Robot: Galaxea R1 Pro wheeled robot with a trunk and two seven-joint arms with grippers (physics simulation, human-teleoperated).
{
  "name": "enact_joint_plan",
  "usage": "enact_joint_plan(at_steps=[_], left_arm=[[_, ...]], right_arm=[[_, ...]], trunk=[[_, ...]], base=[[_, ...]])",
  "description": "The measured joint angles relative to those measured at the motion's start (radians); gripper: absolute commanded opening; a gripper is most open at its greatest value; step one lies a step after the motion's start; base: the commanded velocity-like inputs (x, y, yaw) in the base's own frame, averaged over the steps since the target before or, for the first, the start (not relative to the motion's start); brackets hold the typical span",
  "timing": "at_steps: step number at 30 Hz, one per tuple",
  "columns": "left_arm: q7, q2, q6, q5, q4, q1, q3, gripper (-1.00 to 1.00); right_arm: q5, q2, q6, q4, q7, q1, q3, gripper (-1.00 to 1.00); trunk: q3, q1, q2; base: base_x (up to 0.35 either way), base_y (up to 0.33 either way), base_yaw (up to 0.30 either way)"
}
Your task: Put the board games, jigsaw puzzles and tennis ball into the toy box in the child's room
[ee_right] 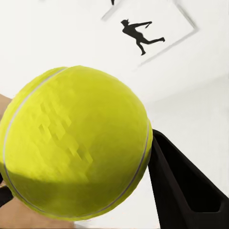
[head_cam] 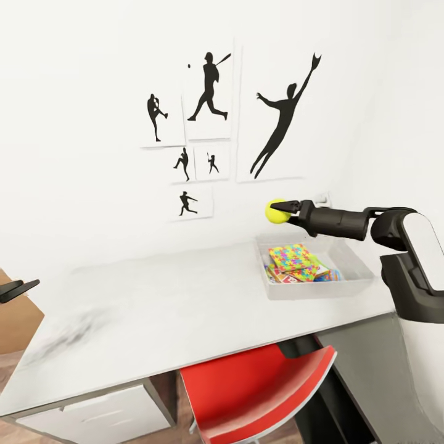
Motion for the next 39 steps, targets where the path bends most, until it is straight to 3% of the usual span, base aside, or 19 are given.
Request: enact_joint_plan(at_steps=[4,10,17,20,39], left_arm=[[0.000,-0.001,0.000,0.000,-0.001,0.000,-0.001,1.00],[0.000,-0.002,0.000,0.000,-0.004,0.000,-0.003,1.00],[0.000,-0.002,0.000,0.000,-0.007,0.000,-0.004,1.00],[0.000,-0.002,0.000,0.000,-0.007,0.000,-0.004,1.00],[0.000,-0.002,0.000,0.000,-0.007,0.000,-0.004,1.00]], right_arm=[[0.001,-0.028,0.000,0.001,-0.001,-0.008,-0.025,-1.00],[0.027,-0.034,0.000,0.010,-0.017,-0.017,-0.034,-1.00],[0.204,-0.025,0.000,0.031,-0.096,-0.021,-0.035,-1.00],[0.241,-0.024,-0.001,0.053,-0.123,-0.024,-0.035,-1.00],[0.252,-0.017,-0.001,0.052,-0.131,-0.017,-0.033,-1.00]], trunk=[[0.006,0.000,0.000],[0.015,0.000,0.000],[0.025,0.000,0.000],[0.026,0.000,0.000],[0.027,0.000,0.000]], base=[[0.000,0.000,-0.164],[0.000,0.000,-0.164],[0.000,0.000,-0.143],[0.000,0.000,-0.036],[0.000,0.000,-0.002]])
